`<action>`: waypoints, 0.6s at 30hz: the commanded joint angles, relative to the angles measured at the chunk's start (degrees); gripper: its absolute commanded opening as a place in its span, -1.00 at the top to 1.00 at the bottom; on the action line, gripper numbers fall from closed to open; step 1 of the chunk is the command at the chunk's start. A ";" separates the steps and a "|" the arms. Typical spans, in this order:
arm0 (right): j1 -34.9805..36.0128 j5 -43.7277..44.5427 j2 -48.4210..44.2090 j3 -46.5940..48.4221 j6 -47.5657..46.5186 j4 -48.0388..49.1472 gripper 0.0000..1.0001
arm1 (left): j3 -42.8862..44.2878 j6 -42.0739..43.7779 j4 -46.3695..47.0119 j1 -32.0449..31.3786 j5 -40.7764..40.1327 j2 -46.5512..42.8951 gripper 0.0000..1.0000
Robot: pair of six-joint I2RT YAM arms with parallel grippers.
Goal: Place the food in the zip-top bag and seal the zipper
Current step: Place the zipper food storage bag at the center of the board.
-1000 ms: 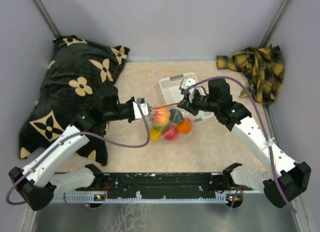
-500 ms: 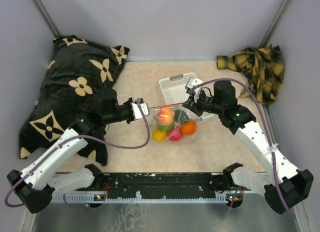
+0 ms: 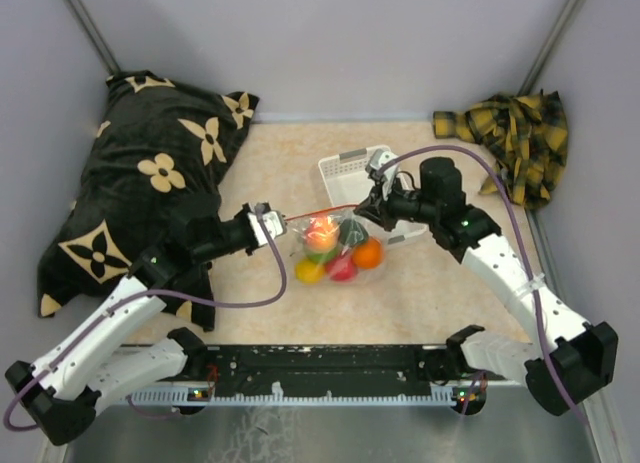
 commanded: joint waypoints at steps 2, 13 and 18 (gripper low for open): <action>7.30 2.95 3.27 1.08 5.44 10.69 1.00 | -6.01 -7.18 7.09 0.68 -5.27 -7.24 0.20; 20.00 4.68 19.57 10.81 13.64 20.76 1.00 | -15.62 -17.40 27.86 1.82 -23.16 -20.51 -0.87; 23.91 4.37 25.10 14.61 19.47 25.56 0.99 | -16.61 -24.85 31.51 6.07 -25.69 -22.50 -0.95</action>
